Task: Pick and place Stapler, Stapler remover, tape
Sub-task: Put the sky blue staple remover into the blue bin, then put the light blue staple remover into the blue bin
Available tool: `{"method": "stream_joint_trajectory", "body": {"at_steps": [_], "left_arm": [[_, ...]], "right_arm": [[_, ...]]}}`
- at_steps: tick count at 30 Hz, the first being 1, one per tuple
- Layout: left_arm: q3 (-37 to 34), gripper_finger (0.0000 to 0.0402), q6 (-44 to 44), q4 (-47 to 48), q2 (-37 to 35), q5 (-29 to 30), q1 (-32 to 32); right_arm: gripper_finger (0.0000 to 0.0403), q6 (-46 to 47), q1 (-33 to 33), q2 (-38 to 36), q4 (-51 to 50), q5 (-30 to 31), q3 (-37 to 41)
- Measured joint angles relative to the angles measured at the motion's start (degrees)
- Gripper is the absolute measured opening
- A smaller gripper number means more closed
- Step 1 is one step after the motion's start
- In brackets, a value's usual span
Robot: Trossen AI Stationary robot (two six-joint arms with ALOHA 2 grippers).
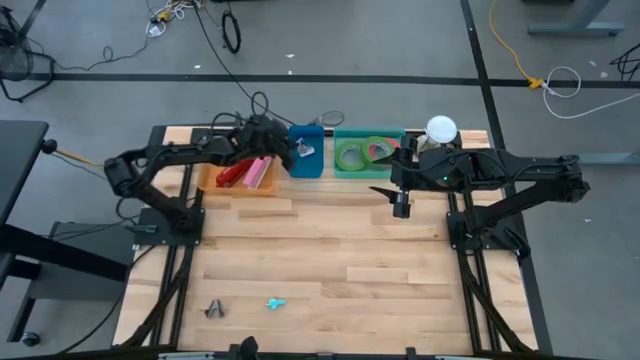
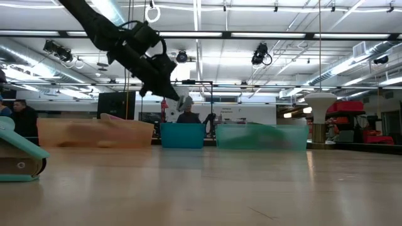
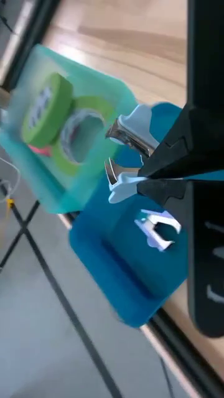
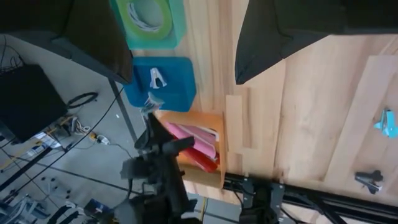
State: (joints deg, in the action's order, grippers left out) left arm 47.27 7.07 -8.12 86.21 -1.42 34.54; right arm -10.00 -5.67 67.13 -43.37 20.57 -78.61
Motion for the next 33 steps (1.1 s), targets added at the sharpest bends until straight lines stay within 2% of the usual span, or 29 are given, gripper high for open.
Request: {"method": "stream_joint_trajectory", "body": {"at_steps": [6,17,25,29,33], "left_arm": [[0.0,0.002,1.3,-0.37,3.4,0.05,-0.6],[0.0,0.0121,0.95,-1.28,3.5,0.12,-1.28],[0.0,0.0195,2.16,-0.99,-0.59,-0.36,-5.26],[0.0,0.021,0.79,-0.68,-3.12,-0.45,-8.24],[0.0,0.0212,0.83,1.14,-5.78,-0.46,-11.33]], "right_arm": [[0.0282,0.02,0.0,0.0,0.1,-0.02,-0.01],[0.0282,0.02,0.0,0.0,0.07,-0.04,0.0],[0.0282,0.04,0.0,0.0,0.06,-0.61,0.0],[0.0282,0.76,0.0,0.0,-0.04,-0.6,0.0],[0.0282,5.48,0.04,-0.01,-0.24,-0.54,0.0]]}}
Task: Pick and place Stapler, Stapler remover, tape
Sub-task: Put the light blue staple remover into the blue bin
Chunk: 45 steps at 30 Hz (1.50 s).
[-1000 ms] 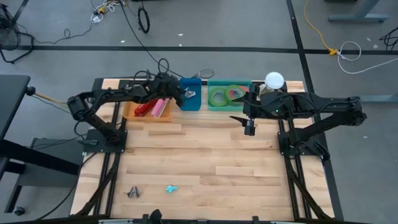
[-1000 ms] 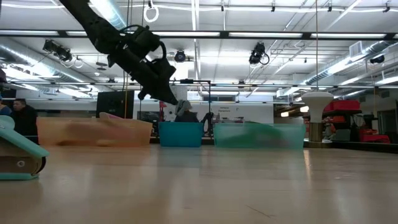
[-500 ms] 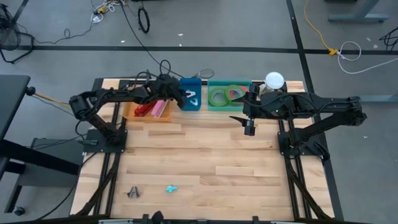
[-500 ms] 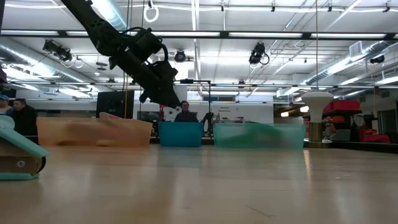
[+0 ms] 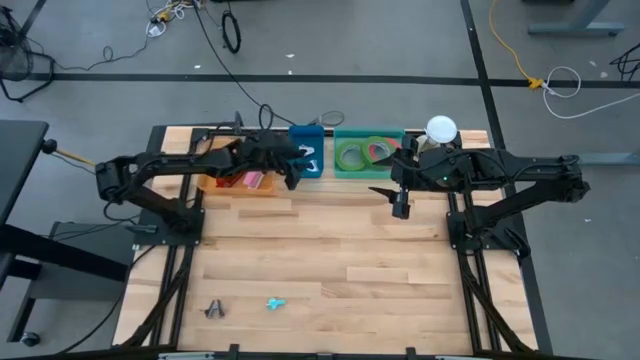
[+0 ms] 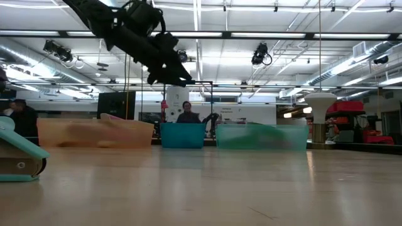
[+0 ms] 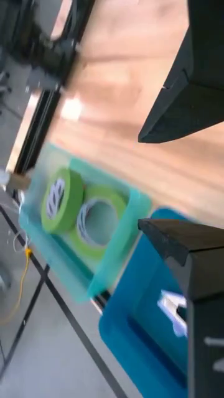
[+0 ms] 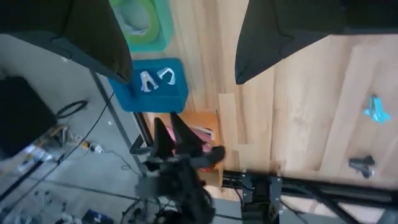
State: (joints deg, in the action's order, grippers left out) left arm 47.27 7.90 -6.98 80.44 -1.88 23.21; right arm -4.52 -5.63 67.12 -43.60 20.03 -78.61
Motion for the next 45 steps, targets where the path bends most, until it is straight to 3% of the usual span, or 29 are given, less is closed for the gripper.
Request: {"method": "stream_joint_trajectory", "body": {"at_steps": [4,11,19,25,29,37,45], "left_arm": [[0.0,0.0207,0.0,3.19,-3.32,0.01,-3.49],[0.02,0.0198,0.79,10.05,-9.08,-3.4,-9.82],[0.02,0.0197,7.02,20.53,-14.25,-12.71,-18.48],[0.02,0.0197,12.49,25.51,-14.68,-16.6,-26.71],[0.02,0.0197,13.22,27.19,-14.64,-16.46,-32.0],[0.02,0.0197,19.85,27.49,-14.48,-15.58,-40.51],[0.02,0.0197,22.8,27.21,-13.7,-8.0,-48.06]], "right_arm": [[0.0276,0.79,0.4,-0.17,-0.22,-0.47,0.0],[0.0249,-0.41,0.36,-0.98,0.28,-8.29,0.0],[0.0218,-0.45,0.38,-1.45,0.7,-10.05,-0.01],[0.021,-0.37,0.4,-1.45,1.23,-17.88,-0.01],[0.021,1.14,0.38,-1.45,2.11,-22.71,-0.02],[0.021,2.59,0.38,-1.45,2.31,-24.13,0.0],[0.021,2.13,0.38,-1.45,2.28,-23.96,-0.01]]}}
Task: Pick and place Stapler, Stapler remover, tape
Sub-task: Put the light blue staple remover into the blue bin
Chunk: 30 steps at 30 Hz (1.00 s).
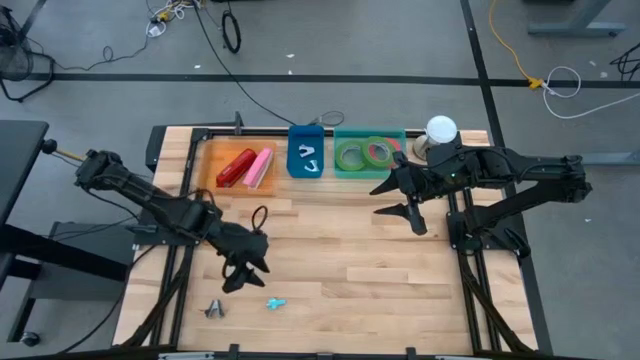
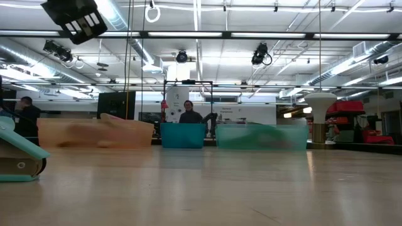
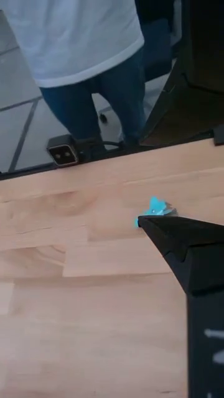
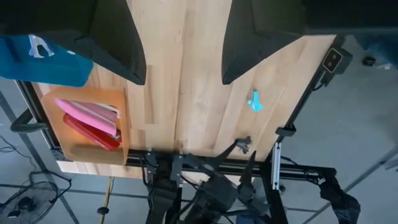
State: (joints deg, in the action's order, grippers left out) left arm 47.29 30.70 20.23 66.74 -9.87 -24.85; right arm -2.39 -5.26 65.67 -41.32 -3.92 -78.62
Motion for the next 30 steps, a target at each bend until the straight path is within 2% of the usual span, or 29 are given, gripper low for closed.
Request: {"method": "stream_joint_trajectory", "body": {"at_steps": [4,7,12,17,30], "left_arm": [[-0.02,0.0197,0.61,-0.4,1.51,0.29,-1.93],[-0.02,0.0197,6.98,-0.25,3.23,-1.24,-1.79],[-0.02,0.0197,15.16,-0.72,8.08,-10.06,0.13],[-0.02,0.0197,15.62,-3.58,13.11,-15.34,1.05],[-0.02,0.0197,18.16,-4.57,22.91,-18.54,5.13]], "right_arm": [[0.021,0.0,0.0,0.0,0.0,0.0,-0.01],[0.021,0.0,0.0,0.02,0.0,0.0,-0.01],[0.021,-0.02,0.0,0.02,0.0,0.07,-0.01],[0.021,-0.05,0.0,0.02,0.0,1.52,0.0],[0.021,-0.29,0.01,0.02,-0.07,1.53,0.01]]}}
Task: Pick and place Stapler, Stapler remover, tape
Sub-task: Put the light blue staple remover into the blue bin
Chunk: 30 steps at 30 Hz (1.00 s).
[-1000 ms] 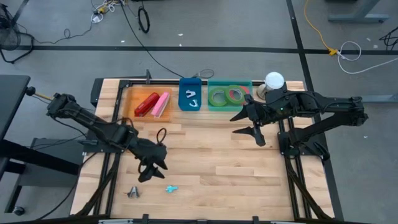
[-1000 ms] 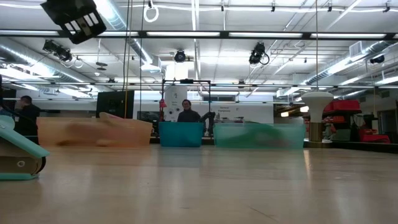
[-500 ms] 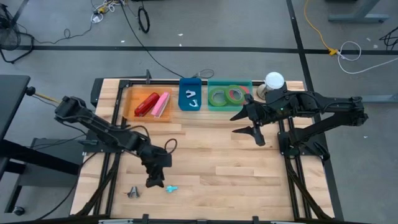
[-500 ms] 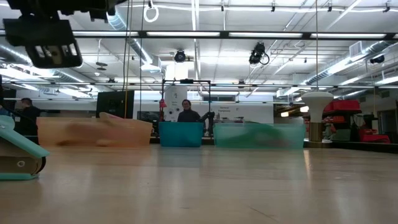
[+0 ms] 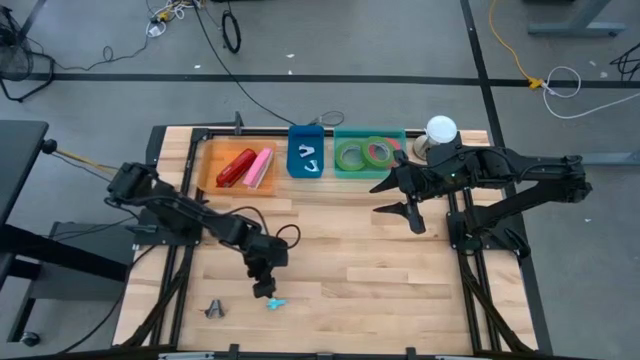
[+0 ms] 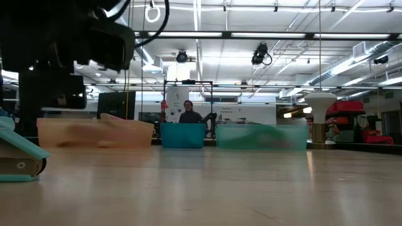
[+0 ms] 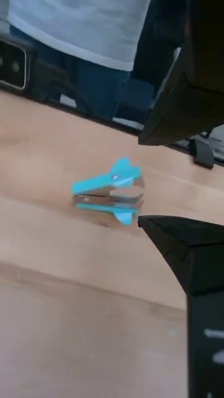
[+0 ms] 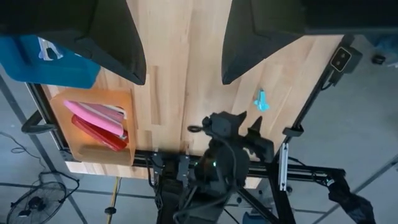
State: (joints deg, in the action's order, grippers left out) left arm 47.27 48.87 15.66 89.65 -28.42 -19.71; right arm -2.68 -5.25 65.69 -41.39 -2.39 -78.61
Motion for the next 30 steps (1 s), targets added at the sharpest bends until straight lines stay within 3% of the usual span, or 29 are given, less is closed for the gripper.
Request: {"method": "stream_joint_trajectory", "body": {"at_steps": [13,30], "left_arm": [[0.02,0.0197,-0.03,-3.24,8.16,-5.01,0.93],[0.02,0.0189,2.01,-6.06,8.69,-7.42,0.86]], "right_arm": [[0.021,-0.81,-0.01,0.0,-0.89,0.15,0.0],[0.021,-2.34,-0.01,0.0,-2.62,0.44,-0.01]]}}
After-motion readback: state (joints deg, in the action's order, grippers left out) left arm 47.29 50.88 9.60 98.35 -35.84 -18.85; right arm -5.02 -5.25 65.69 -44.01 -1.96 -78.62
